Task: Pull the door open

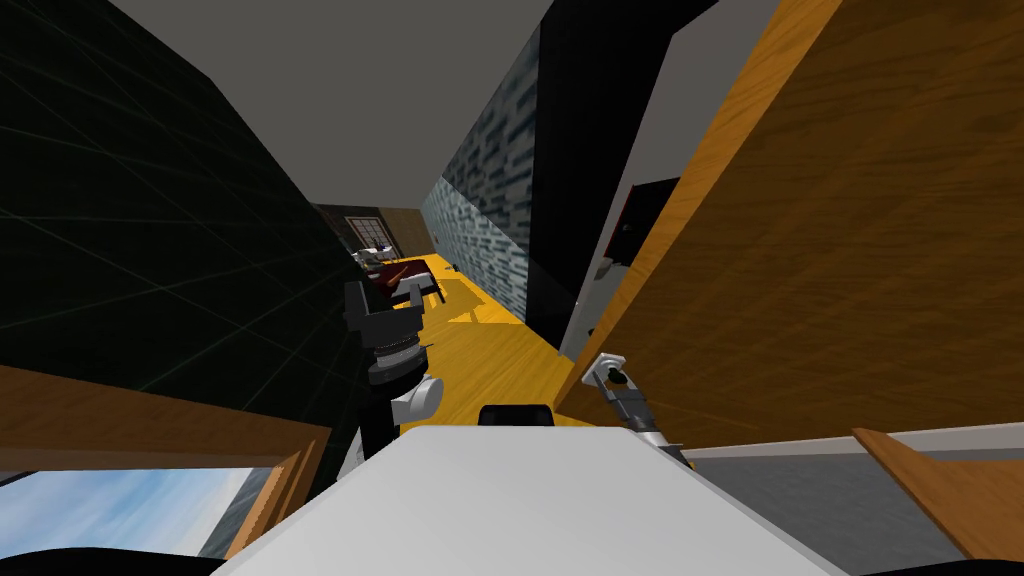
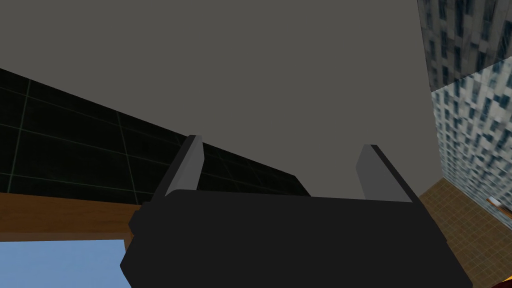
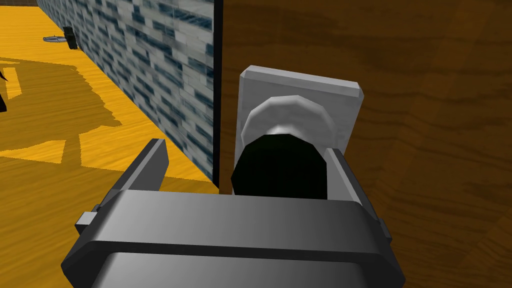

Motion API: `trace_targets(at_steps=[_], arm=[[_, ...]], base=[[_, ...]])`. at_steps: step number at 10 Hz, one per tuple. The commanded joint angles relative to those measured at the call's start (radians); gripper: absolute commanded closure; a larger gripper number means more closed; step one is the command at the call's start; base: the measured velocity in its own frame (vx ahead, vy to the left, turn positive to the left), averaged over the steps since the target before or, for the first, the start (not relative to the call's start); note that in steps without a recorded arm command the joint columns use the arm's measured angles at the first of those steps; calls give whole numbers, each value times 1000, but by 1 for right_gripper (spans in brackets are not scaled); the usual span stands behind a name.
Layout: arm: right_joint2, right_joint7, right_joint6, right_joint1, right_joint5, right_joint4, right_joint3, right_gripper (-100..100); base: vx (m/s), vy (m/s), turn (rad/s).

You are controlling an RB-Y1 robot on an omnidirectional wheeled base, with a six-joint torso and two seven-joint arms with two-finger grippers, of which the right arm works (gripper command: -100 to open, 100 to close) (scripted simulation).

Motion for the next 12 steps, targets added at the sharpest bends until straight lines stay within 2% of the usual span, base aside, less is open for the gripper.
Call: trace_targets(at_steps=[1,6,8,11,12], arm=[[6,-3,-9,18,17,0,32,100],[-21,-40,-90,47,45,38,57,100],[-21,-40,-90,47,45,38,57,100],[-38,-63,-140,65,63,61,72,100],[-38,-63,-140,65,63,61,72,100]], base=[[33,14,8],[22,16,7],[8,-2,-8],[4,6,8],[16,11,-9]])
